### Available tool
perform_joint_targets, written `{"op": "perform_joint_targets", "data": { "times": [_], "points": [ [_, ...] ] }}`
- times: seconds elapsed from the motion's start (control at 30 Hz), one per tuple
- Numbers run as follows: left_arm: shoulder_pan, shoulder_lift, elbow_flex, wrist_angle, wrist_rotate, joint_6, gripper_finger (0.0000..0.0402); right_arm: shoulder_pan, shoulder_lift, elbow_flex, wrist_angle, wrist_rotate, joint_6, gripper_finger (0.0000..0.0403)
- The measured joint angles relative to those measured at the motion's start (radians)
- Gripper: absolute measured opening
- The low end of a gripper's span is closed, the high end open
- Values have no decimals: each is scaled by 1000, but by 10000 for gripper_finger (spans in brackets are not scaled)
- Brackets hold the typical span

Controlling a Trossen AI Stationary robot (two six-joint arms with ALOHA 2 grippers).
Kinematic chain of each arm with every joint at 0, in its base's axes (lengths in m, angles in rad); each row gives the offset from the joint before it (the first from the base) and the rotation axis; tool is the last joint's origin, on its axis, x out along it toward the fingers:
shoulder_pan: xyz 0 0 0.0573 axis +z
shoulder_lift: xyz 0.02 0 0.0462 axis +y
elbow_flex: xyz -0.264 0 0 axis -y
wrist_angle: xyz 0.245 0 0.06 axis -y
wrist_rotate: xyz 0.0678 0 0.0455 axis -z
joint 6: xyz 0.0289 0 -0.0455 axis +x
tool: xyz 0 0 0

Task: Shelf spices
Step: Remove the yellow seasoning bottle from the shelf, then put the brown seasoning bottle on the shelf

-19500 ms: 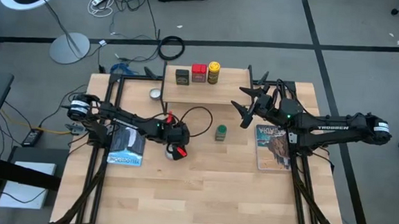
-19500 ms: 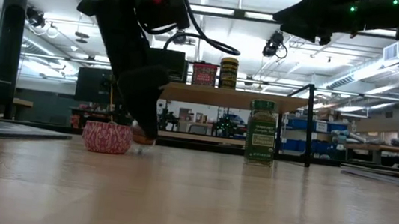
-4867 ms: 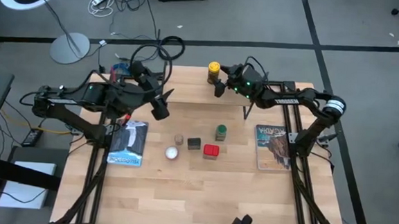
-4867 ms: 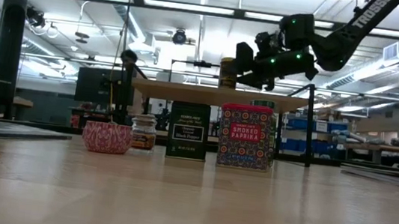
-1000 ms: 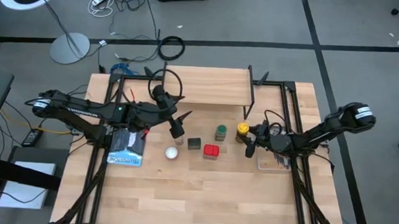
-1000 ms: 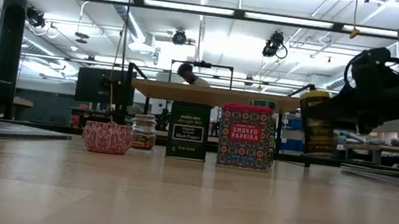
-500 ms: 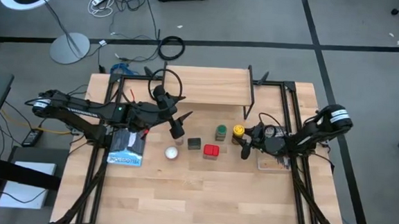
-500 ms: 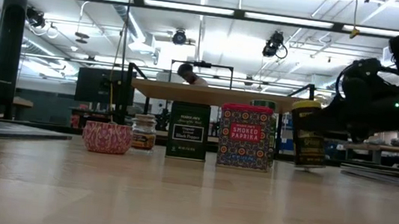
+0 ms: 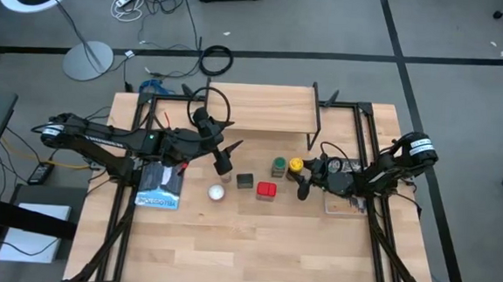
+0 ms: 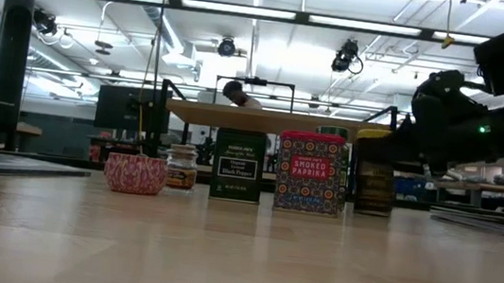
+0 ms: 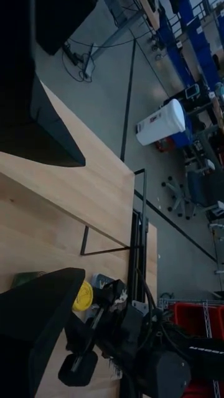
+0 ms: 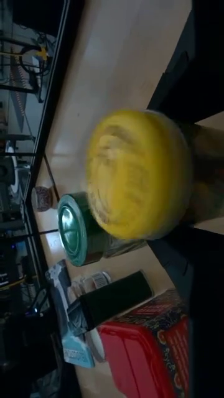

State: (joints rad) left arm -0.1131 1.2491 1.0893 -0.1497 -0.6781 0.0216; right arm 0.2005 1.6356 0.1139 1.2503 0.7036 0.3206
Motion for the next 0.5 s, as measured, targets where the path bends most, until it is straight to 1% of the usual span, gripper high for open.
{"op": "perform_joint_targets", "data": {
  "times": [0.3,0.5],
  "points": [
    [0,0,0,-2,0,0,284,0,0,0,19,10,18,317],
    [0,0,0,-3,0,0,284,18,0,0,125,21,-49,339]
  ]
}}
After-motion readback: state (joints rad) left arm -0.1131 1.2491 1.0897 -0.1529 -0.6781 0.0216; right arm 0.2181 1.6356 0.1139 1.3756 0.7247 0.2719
